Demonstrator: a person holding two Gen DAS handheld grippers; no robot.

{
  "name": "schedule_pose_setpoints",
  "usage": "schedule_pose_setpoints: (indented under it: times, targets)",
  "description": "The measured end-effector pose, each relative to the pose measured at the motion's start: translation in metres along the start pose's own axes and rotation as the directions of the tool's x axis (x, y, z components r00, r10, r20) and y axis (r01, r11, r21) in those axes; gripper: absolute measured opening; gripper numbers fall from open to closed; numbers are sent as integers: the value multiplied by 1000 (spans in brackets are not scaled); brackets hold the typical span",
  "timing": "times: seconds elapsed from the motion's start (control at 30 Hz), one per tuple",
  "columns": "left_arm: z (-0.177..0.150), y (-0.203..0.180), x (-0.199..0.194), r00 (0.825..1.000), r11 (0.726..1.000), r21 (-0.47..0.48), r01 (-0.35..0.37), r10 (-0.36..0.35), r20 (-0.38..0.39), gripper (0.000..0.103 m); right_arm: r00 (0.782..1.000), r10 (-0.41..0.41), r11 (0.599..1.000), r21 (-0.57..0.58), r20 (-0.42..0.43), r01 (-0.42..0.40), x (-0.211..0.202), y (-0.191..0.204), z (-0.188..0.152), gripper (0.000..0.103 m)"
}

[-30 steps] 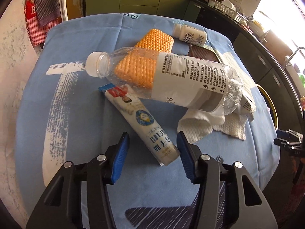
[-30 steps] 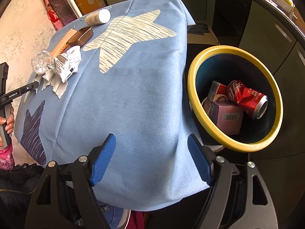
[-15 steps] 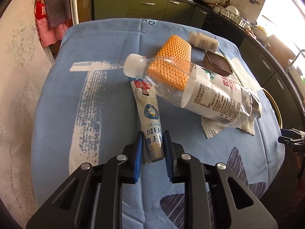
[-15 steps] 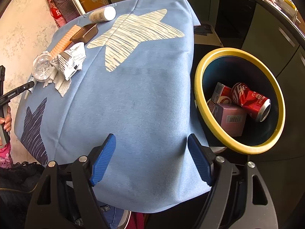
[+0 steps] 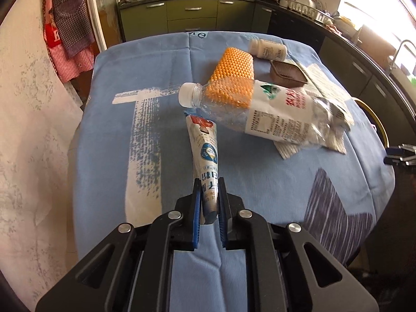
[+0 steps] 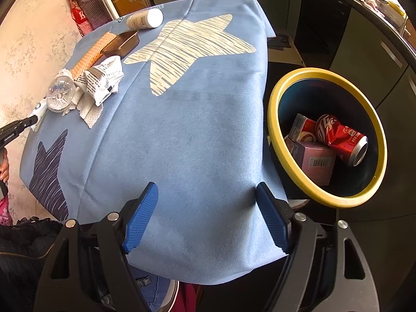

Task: Collect trash
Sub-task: 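Carry the toothpaste tube over the bin and open the left gripper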

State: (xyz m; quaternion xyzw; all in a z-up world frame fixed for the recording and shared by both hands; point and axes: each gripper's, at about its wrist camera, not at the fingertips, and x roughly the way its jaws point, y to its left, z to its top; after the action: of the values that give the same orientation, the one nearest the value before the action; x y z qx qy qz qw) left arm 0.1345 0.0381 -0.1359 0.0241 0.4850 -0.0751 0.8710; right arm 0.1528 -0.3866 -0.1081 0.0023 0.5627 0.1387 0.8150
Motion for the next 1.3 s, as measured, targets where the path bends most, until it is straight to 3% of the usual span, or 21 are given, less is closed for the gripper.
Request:
schedule_pose_setpoints:
  times: [0.17, 0.4, 0.6, 0.7, 0.83, 1.0, 1.2, 1.3]
  targets:
    - [-10, -8, -33, 999, 998, 66, 18, -21, 45, 12, 1000, -3, 1000, 12, 12, 3, -3, 0, -4, 73]
    - [5, -66, -63, 980, 963, 231, 136, -165, 109, 12, 999, 0, 999, 51, 54, -3, -17, -6, -17, 73]
    - [39, -144, -65, 932, 874, 386, 296, -352, 83, 12, 994, -39, 992, 125, 104, 26, -36, -27, -30, 73]
    - [60, -195, -58, 900, 809, 462, 364, -433, 49, 12, 988, -77, 984, 172, 133, 54, -47, -43, -38, 73]
    - [82, -265, -42, 869, 737, 525, 426, -495, -9, 12, 980, -114, 970, 230, 161, 75, -61, -64, -50, 73]
    - [115, -353, -1, 842, 674, 547, 496, -528, -113, 12, 974, -132, 955, 287, 183, 75, -71, -86, -64, 73]
    - [144, -430, 61, 853, 673, 546, 498, -494, -169, 13, 972, -135, 937, 342, 192, 63, -72, -107, -82, 73]
    - [154, -457, 85, 852, 683, 530, 502, -496, -168, 20, 972, -133, 929, 367, 193, 54, -72, -116, -88, 73]
